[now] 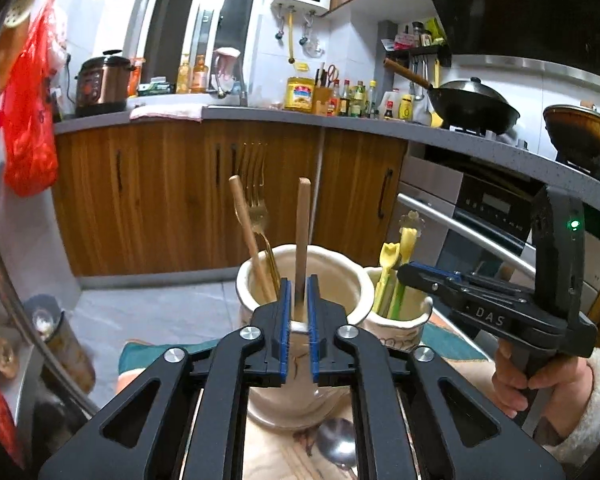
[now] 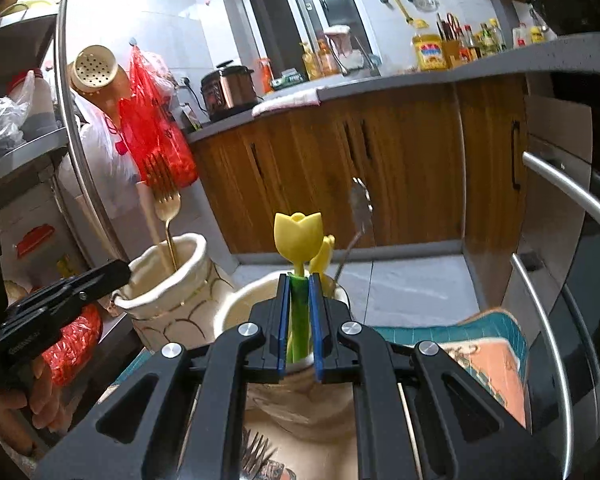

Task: Organize utensils
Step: 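Drop the chopstick into the larger cup while the right tool drops the tulip spoon into the smaller cup, then move both tools back over the remaining utensils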

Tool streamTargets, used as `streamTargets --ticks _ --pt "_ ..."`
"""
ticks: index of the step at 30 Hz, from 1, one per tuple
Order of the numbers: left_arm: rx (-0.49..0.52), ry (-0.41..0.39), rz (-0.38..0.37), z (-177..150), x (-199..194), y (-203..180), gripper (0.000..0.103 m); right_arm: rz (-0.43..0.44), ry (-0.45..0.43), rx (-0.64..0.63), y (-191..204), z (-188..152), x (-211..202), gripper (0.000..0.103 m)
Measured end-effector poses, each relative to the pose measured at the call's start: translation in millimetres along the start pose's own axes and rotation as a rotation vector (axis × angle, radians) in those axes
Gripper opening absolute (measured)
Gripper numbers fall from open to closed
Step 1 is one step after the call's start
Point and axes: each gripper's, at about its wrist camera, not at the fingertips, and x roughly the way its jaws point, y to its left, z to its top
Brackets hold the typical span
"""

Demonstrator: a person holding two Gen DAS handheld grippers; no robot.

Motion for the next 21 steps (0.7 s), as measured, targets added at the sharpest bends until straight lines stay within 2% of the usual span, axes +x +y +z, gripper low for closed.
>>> streamTargets --ticks 3,5,9,10,11,12,16,18,20,21 --pt "-0.002 -0.001 0.006 2.8 -6.9 -0.2 0.026 -0.010 0.007 0.014 -2.2 -1.8 -4.1 0.013" --pt "0.002 -0.001 0.023 4.2 -12.0 -1.0 0.033 -0.006 0.005 0.024 -2.7 -1.9 -8.5 0.024" --pt "-0.002 0.015 0.041 3.3 -22.4 0.2 0.042 -0.016 0.007 0.030 -1.2 -3.6 -21.1 0.029" --pt "-0.005 0.021 0.047 2.5 -25.7 0.5 0.045 -0.018 0.007 0.031 -0.2 -4.4 -25.1 0.035" --pt "-0.007 0.027 0.055 1.5 -30.2 0.9 0.053 -0.019 0.005 0.029 1.6 -5.9 -30.9 0.040" --pt "-0.006 0.035 0.063 0.5 -33.8 1.3 0.058 -0.023 0.004 0.023 2.9 -7.4 -35.3 0.041" --pt "-0.009 0.086 0.093 -8.0 -44.8 2.4 0.070 -0.038 0.028 0.011 9.0 -16.2 -51.3 0.058" --pt "-0.014 0.128 0.109 -18.3 -49.5 4.3 0.079 -0.042 0.046 0.007 10.7 -23.0 -57.5 0.067" --pt "-0.014 0.169 0.127 -30.0 -51.7 6.0 0.081 -0.036 0.059 0.008 11.9 -30.3 -62.6 0.079" --pt "-0.016 0.199 0.142 -39.1 -52.2 7.6 0.085 -0.034 0.070 0.010 12.5 -35.8 -65.7 0.082"
